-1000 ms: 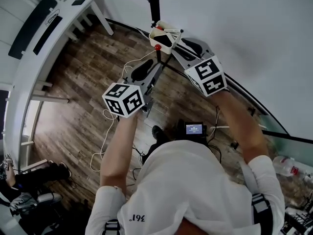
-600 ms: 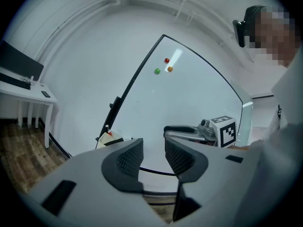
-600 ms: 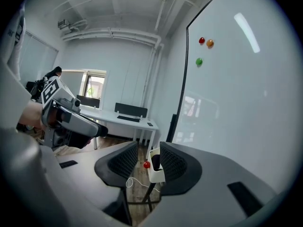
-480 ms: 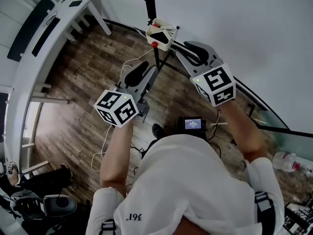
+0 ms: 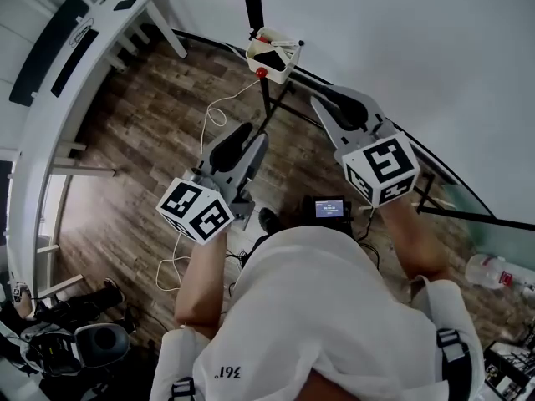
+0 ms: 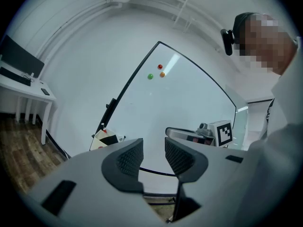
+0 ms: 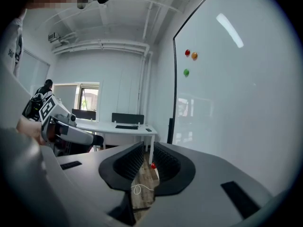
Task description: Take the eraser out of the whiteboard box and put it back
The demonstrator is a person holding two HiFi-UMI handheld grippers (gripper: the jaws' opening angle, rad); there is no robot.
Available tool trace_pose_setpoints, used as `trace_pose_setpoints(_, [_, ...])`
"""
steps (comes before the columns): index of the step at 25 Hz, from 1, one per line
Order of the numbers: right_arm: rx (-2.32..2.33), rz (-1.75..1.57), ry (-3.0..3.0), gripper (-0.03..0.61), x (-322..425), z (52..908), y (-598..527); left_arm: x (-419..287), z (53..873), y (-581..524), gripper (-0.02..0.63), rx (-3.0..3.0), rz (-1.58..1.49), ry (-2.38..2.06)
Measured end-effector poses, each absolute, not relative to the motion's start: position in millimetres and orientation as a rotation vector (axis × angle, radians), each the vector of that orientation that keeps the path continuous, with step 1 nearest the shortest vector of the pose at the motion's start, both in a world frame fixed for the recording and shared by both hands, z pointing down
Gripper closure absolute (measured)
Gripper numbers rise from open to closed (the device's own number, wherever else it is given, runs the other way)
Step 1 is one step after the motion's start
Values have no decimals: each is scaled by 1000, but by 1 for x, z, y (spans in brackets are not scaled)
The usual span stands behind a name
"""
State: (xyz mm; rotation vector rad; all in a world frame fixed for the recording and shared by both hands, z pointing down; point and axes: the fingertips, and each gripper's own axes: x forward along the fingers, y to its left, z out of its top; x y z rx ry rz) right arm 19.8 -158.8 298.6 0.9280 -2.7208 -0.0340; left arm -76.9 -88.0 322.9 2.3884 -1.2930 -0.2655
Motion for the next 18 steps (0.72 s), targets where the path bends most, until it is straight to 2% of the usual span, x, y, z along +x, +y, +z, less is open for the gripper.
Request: trace_pose_setpoints(18, [957,159,-2735,514,42,322,-123,-76,357,-49,465,2281,-257,-1272])
